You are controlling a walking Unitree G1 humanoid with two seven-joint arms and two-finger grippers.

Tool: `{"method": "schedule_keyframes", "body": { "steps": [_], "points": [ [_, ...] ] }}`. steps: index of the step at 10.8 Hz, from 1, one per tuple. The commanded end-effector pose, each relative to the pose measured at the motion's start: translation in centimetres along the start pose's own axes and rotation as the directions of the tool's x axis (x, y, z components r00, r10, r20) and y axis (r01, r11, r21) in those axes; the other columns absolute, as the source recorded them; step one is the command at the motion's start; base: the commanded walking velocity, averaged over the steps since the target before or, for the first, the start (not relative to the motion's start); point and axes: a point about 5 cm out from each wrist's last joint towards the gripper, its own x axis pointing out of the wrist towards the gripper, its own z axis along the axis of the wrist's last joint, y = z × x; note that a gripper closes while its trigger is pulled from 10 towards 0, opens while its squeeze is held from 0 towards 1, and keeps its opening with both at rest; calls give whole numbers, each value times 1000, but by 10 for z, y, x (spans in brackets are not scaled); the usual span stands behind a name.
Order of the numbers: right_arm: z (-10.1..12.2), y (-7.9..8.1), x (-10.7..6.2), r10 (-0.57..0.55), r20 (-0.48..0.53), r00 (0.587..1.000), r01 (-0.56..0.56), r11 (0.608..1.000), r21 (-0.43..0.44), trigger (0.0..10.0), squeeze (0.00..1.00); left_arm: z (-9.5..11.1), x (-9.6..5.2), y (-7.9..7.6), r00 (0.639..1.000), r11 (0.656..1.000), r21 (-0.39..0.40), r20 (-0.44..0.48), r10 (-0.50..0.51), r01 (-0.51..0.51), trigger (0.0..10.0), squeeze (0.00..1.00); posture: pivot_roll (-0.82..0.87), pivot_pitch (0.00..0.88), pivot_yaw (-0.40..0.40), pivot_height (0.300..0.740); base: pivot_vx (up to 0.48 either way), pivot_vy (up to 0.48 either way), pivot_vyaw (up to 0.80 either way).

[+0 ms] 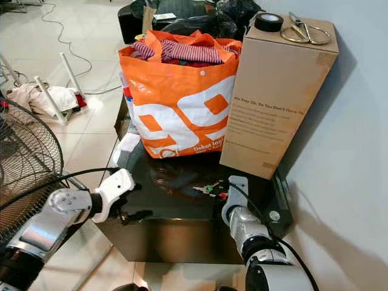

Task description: Hang keys on a hook

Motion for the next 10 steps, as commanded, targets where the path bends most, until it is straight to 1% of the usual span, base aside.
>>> {"method": "schedule_keyframes", "body": {
  "steps": [1, 3, 6, 7, 8, 9, 10],
  "points": [
    [3, 0, 0, -8, 11, 1000, 8, 1000, 13, 10000, 0, 2, -2, -1, 1000, 1000, 7, 4, -10, 10, 10000, 0, -16, 20, 47, 740, 0, 0, 0],
    [3, -4, 0, -16, 15, 1000, 16, 1000, 24, 10000, 0, 4, -3, -2, 1000, 1000, 11, 1, -22, 22, 10000, 0, -14, 37, 54, 740, 0, 0, 0],
    [-3, 0, 0, -7, 5, 1000, 7, 999, 32, 10000, 0, 4, -4, -5, 999, 999, 15, -8, -36, 37, 10000, 0, 0, 61, 55, 740, 0, 0, 0],
    [-4, 2, 0, -5, 2, 1000, 5, 999, 36, 8941, 0, 4, -6, -5, 999, 999, 14, -10, -38, 39, 10000, 0, 6, 68, 56, 740, 0, 0, 0],
    [-5, 3, 0, -2, 1, 1000, 2, 999, 45, 3529, 0, 3, -7, -7, 999, 999, 12, -14, -42, 42, 10000, 0, 6, 68, 59, 740, 0, 0, 0],
    [-6, 4, 0, 1, 1, 1000, -1, 999, 50, 2196, 0, 3, -7, -7, 999, 999, 11, -17, -44, 44, 10000, 0, 5, 68, 59, 740, 0, 0, 0],
    [-6, 4, 0, 1, 1, 1000, -1, 999, 50, 2196, 0, 3, -7, -7, 999, 999, 11, -17, -44, 44, 10000, 0, 5, 68, 59, 740, 0, 0, 0]
  ]
}}
